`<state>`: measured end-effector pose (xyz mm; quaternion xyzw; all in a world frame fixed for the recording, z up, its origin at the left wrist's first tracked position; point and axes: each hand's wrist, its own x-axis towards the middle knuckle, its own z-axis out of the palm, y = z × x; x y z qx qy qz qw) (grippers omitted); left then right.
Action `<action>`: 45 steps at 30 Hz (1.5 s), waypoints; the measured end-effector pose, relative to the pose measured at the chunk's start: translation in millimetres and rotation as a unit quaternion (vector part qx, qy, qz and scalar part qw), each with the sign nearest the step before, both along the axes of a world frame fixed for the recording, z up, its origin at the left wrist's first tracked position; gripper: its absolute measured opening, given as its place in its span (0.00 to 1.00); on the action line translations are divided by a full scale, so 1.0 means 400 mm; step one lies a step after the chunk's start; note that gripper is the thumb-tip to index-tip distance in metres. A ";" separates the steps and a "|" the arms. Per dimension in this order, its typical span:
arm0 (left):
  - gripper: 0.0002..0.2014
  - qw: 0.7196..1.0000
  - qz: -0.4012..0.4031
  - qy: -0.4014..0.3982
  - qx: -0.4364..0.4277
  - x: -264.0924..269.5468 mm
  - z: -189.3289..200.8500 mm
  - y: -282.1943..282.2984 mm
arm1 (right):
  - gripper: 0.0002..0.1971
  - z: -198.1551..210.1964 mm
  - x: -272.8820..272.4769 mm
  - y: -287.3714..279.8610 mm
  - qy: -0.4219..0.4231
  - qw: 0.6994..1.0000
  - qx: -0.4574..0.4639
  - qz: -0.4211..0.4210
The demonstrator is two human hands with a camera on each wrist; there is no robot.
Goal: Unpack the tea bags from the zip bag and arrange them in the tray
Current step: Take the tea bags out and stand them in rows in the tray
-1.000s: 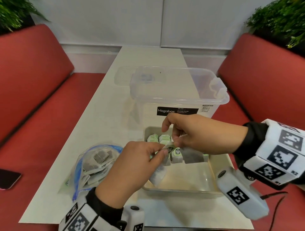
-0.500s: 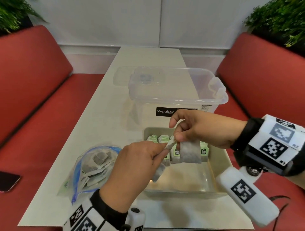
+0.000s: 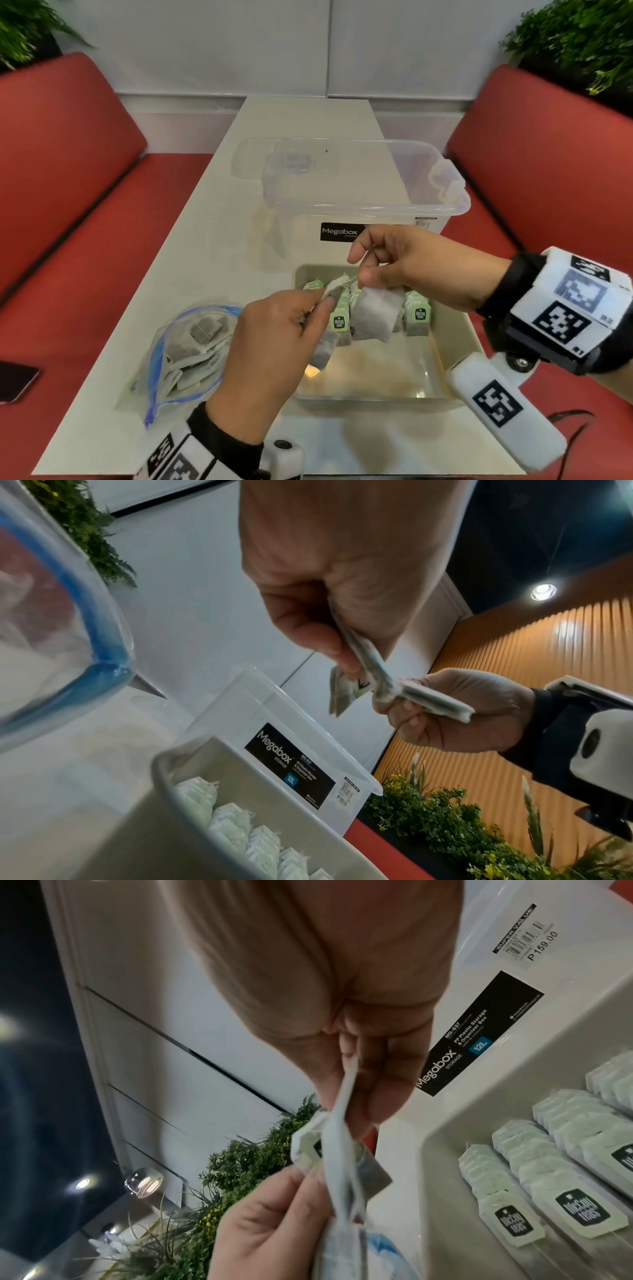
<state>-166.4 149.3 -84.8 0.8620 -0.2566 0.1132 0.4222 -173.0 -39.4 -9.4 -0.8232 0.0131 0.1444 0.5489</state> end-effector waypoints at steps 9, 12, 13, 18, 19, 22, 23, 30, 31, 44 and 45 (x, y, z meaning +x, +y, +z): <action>0.17 0.990 0.001 0.066 -0.125 -0.006 -0.002 -0.011 | 0.06 -0.025 -0.018 0.025 -0.018 0.999 0.009 -0.039; 0.20 0.979 -0.026 0.115 -0.163 -0.005 -0.007 -0.016 | 0.07 -0.025 -0.016 0.025 -0.041 0.998 -0.015 -0.052; 0.21 0.974 -0.032 0.133 -0.179 -0.003 -0.008 -0.016 | 0.07 -0.023 -0.016 0.025 -0.045 0.997 -0.021 -0.051; 0.18 0.945 -0.036 0.208 -0.251 -0.005 0.004 -0.029 | 0.05 -0.023 -0.023 0.030 -0.034 0.998 0.005 -0.057; 0.20 0.940 -0.036 0.215 -0.261 -0.007 0.005 -0.031 | 0.05 -0.024 -0.024 0.031 -0.031 0.998 0.013 -0.059; 0.15 0.938 -0.020 0.218 -0.270 -0.009 0.005 -0.037 | 0.07 -0.025 -0.027 0.035 -0.032 0.997 0.034 -0.069; 0.09 0.936 -0.011 0.224 -0.271 -0.006 0.002 -0.039 | 0.08 -0.027 -0.029 0.037 -0.035 0.996 0.040 -0.075; 0.21 0.929 0.005 0.242 -0.280 -0.003 -0.009 -0.049 | 0.11 -0.050 -0.035 0.058 -0.026 0.988 0.099 -0.118; 0.21 0.926 0.003 0.246 -0.286 -0.003 -0.009 -0.050 | 0.11 -0.052 -0.035 0.059 -0.023 0.986 0.109 -0.124; 0.30 0.907 -0.070 0.294 -0.293 -0.002 0.008 -0.055 | 0.11 -0.046 -0.032 0.071 -0.011 0.989 0.088 -0.117; 0.29 0.908 -0.074 0.301 -0.282 0.000 0.008 -0.052 | 0.11 -0.049 -0.033 0.071 -0.009 0.989 0.092 -0.115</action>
